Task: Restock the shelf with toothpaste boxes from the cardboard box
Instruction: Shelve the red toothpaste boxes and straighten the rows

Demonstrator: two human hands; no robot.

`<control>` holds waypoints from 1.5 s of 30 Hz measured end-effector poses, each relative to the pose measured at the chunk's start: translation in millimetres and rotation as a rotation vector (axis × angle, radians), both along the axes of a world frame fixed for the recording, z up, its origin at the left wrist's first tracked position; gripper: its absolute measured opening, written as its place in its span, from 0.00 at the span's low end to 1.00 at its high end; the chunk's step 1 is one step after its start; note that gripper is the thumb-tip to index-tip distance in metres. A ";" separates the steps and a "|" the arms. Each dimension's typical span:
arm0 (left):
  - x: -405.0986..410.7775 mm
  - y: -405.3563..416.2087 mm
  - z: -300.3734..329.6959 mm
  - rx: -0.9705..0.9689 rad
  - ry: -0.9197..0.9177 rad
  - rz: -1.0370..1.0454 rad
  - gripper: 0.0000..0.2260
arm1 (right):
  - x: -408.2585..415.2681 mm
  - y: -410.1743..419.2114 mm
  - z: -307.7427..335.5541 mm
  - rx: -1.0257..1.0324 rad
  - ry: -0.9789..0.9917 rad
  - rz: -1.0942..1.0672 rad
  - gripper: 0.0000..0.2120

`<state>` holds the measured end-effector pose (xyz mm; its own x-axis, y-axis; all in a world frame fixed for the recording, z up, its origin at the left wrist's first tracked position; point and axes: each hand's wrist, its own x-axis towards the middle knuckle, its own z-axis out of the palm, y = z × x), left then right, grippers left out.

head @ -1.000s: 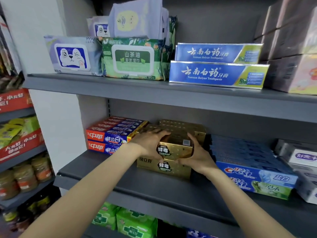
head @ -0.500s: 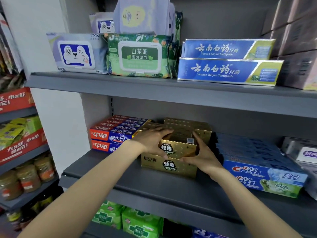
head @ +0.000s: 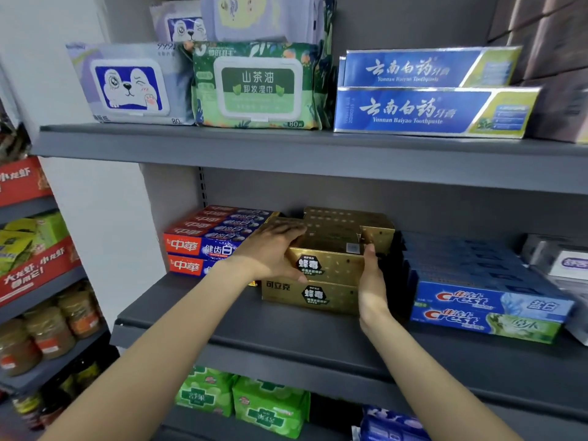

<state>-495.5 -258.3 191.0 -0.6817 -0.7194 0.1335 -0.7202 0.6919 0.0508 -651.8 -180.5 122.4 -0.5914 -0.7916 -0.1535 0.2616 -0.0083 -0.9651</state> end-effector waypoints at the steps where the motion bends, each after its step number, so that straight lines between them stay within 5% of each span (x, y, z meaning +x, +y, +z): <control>1: 0.2 1.4 1.8 0.019 -0.003 0.001 0.43 | 0.5 4.7 4.0 -0.010 -0.030 0.002 0.55; 4: 3.2 4.2 1.7 0.042 -0.010 0.022 0.43 | 0.0 13.5 8.1 -0.040 -0.045 0.034 0.35; 10: 3.6 4.7 -6.0 -0.036 0.027 0.085 0.35 | 9.1 38.4 2.9 -0.079 0.252 0.075 0.26; 19: 9.6 -0.3 -3.4 0.031 0.010 0.032 0.28 | 23.0 36.3 3.0 -0.045 0.450 0.138 0.27; 28: 4.1 7.8 -5.6 -0.030 0.006 0.050 0.34 | 19.3 40.0 3.1 -0.060 0.378 0.121 0.24; 37: -16.9 4.5 7.2 0.034 0.057 0.044 0.25 | -28.3 9.3 5.5 0.156 0.242 0.056 0.21; 45: -22.2 -1.8 3.3 0.063 0.003 0.032 0.24 | -29.8 5.0 -0.3 0.064 0.182 0.107 0.17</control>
